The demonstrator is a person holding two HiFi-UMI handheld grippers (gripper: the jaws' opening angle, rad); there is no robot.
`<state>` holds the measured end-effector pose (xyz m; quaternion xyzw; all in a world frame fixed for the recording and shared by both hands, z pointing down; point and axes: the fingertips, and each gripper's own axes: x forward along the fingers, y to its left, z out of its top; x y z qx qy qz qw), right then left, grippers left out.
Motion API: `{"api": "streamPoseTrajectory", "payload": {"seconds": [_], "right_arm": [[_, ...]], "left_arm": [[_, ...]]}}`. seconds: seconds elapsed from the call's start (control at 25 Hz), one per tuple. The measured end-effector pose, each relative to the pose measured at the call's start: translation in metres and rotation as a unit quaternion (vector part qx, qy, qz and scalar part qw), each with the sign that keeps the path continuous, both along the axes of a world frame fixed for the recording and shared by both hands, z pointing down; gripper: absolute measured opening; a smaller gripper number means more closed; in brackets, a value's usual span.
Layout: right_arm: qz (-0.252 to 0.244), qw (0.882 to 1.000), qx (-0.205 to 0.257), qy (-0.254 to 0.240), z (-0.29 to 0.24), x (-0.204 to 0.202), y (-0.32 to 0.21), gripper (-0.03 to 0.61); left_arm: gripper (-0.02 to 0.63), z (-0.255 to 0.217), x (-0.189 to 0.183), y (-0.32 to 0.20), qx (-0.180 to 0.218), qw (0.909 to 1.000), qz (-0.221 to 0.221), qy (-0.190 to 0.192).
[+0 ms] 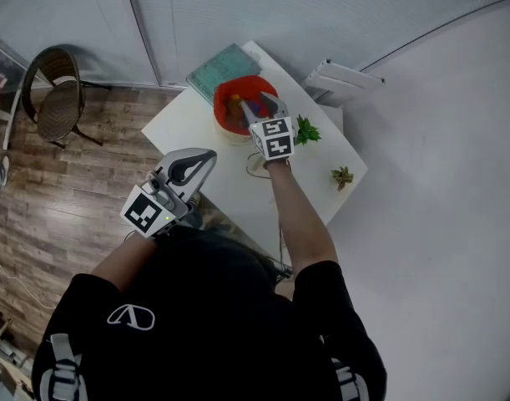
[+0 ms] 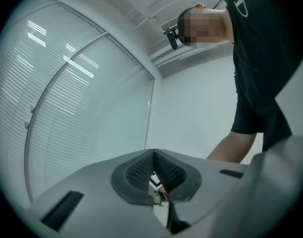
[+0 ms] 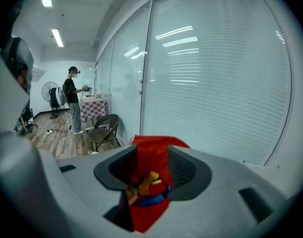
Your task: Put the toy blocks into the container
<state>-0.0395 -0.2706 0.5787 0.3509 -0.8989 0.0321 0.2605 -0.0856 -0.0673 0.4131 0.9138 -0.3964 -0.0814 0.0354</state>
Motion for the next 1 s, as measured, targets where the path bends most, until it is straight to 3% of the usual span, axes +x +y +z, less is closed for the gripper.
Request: {"api": "streamPoseTrajectory", "payload": {"seconds": [0.2, 0.52, 0.8, 1.0], "right_arm": [[-0.002, 0.996, 0.074, -0.053, -0.080, 0.013, 0.025, 0.184], [0.020, 0.978, 0.161, -0.130, -0.181, 0.068, 0.093, 0.160], [0.058, 0.968, 0.191, -0.150, -0.205, 0.112, 0.142, 0.146], [0.079, 0.970, 0.177, -0.148, -0.198, 0.129, 0.164, 0.143]], "left_arm": [[0.005, -0.003, 0.007, -0.003, 0.002, 0.9999, 0.013, 0.001], [0.005, -0.006, 0.034, -0.008, 0.008, 0.9988, 0.047, 0.003], [0.005, -0.008, 0.064, -0.013, 0.010, 0.9965, 0.083, 0.002], [0.005, -0.006, 0.080, -0.015, 0.010, 0.9948, 0.101, -0.001]]}}
